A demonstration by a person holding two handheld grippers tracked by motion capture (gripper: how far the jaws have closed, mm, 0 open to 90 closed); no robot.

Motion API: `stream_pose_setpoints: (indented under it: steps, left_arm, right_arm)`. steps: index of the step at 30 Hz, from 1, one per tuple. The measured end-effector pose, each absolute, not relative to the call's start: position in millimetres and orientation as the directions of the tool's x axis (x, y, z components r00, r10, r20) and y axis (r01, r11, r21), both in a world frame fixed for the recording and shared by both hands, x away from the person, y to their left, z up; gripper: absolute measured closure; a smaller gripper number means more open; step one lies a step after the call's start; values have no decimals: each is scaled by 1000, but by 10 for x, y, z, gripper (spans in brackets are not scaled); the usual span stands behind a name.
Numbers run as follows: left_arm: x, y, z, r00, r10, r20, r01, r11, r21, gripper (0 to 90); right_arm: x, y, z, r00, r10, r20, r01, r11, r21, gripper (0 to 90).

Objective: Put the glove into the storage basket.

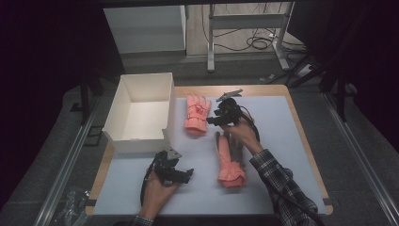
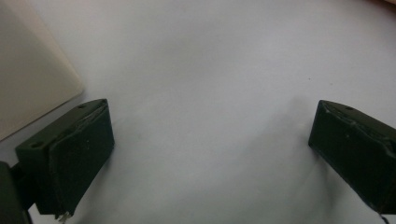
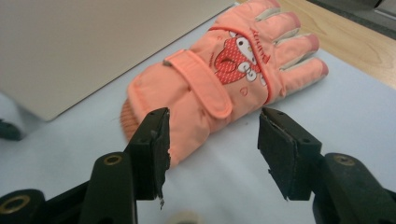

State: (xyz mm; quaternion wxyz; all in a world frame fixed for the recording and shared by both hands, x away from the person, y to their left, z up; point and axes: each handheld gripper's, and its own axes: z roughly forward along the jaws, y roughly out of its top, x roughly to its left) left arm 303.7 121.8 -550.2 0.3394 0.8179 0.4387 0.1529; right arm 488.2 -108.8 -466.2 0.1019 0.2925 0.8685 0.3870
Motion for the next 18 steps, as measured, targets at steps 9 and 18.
stream_pose_setpoints:
  steps: [9,18]
  left_arm:
    - [3037,1217,-5501,568,822,-48,614,-384,689,2]
    - [3037,1217,-5502,568,822,-49,614,-383,690,2]
  right_arm:
    - [5132,-905,-4768,-797,602,39,437,532,725,495]
    - [5340,-720,-4831,-784,618,46,452,520,725,455]
